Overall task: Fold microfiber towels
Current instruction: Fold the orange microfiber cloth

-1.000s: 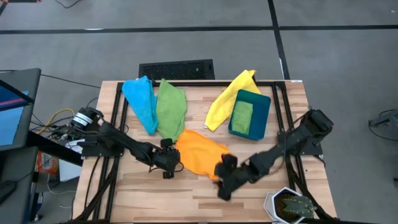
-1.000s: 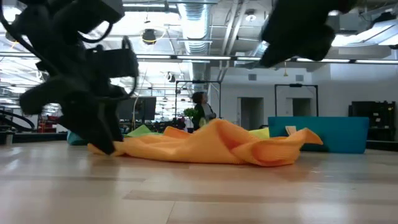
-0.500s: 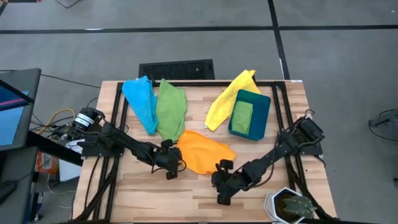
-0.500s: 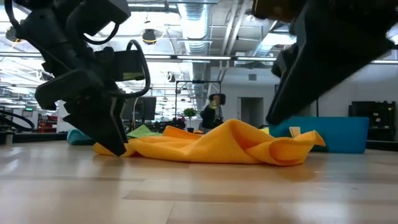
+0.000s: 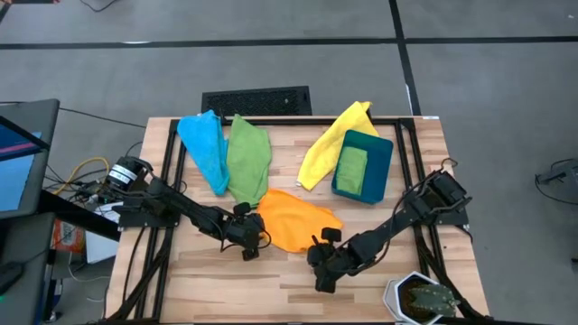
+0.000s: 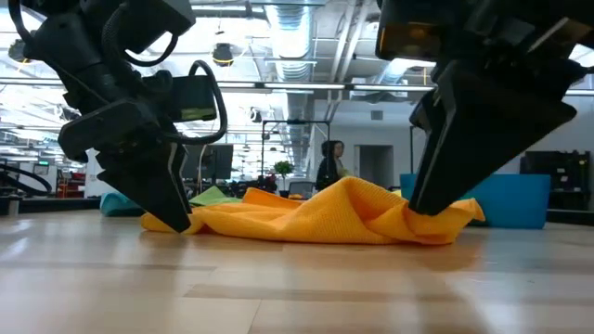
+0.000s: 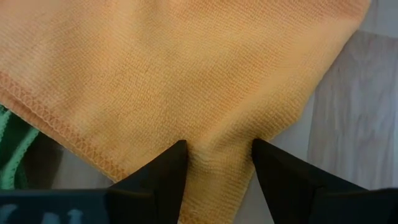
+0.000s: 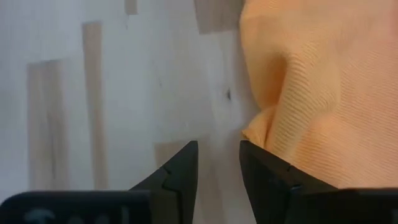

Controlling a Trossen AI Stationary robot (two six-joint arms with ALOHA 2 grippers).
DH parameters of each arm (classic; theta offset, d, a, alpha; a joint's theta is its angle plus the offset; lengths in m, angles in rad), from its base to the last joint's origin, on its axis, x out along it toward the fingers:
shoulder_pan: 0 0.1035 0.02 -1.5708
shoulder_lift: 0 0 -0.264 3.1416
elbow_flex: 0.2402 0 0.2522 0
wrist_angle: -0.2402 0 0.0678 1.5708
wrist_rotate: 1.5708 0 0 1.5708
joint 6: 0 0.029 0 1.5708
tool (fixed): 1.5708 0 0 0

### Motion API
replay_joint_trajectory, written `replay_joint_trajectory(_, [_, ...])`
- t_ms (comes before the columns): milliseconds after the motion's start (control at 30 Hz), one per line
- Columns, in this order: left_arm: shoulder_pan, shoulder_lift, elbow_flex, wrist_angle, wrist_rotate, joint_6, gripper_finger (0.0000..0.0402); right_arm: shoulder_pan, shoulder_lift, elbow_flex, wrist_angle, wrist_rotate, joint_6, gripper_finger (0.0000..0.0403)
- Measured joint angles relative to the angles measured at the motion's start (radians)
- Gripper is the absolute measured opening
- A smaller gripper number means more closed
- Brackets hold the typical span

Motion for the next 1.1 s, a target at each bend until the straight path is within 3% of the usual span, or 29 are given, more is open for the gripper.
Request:
replay_joint_trajectory(833, [0.0,0.001,0.0,0.015,0.001,-0.025,0.0178,-0.063,0.002,-0.042,-0.018,0.067,0.024,0.0117])
replay_joint_trajectory(1100, [-0.001,0.002,-0.001,0.036,-0.01,-0.026,0.0178,-0.086,0.002,-0.042,-0.003,0.074,0.035,0.0069])
